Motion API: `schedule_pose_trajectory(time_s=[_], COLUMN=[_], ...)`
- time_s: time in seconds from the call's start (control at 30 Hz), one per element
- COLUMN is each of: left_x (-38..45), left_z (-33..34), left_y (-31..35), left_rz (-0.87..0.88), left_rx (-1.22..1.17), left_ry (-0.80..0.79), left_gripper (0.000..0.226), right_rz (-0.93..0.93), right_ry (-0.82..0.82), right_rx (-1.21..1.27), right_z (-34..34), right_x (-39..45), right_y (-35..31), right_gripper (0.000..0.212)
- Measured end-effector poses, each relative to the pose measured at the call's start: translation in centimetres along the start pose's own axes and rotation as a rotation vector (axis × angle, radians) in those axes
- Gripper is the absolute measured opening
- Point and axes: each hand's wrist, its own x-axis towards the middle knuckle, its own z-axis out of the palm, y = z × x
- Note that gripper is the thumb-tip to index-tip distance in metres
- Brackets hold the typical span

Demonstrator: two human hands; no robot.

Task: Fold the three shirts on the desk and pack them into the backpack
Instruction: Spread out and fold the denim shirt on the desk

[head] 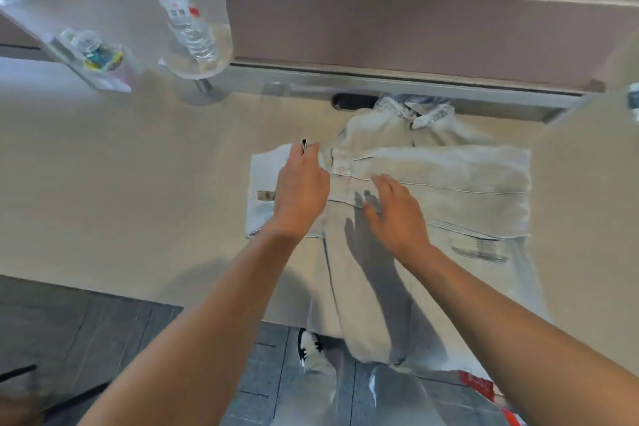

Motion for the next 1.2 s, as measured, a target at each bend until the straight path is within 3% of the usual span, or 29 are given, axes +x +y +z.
schedule_pose_trajectory(time_s=[0.4, 0.57, 0.63, 0.7, 0.8, 1.0, 1.13, 1.2], left_x=[2.3, 1.5, 0.7, 0.2, 0.4, 1.7, 2.7, 3.5], left_z=[19.0, 27.5, 29.0, 29.3, 28.3, 24.7, 23.9, 24.1], left_y=[26.8, 31.8, 31.5, 30.3, 27.5, 19.5, 13.8, 11.1], left_rz=[0.242, 0.293, 0.329, 0.323, 0.236, 0.059, 0.079, 0.071], left_rx=[0.031, 0.019, 0.003, 0.009, 0.062, 0.113, 0.167, 0.276], left_ry=[-0.228, -0.557, -0.62, -0.56, -0.493, -0.36, -0.182, -0.165], left_gripper=[0.046, 0.064, 0.064, 0.058, 0.053, 0.05, 0.04, 0.051], right_rz=[0.344, 0.481, 0.503, 0.5, 0.465, 0.248, 0.135, 0.101], right_ry=[0.215, 0.181, 0.153, 0.116, 0.108, 0.143, 0.103, 0.086], right_rx=[0.136, 0.137, 0.134, 0.145, 0.164, 0.099, 0.004, -0.067], right_z=[-9.9, -9.9, -9.6, -9.4, -9.3, -7.7, -5.1, -3.6], right_x=[-5.8, -7.6, -8.2, -8.4, -7.3, -2.0, 2.0, 4.1], right_y=[23.6, 30.2, 31.6, 32.0, 31.2, 26.3, 23.2, 22.4], right_gripper=[0.057, 0.056, 0.065, 0.071, 0.057, 0.054, 0.058, 0.059])
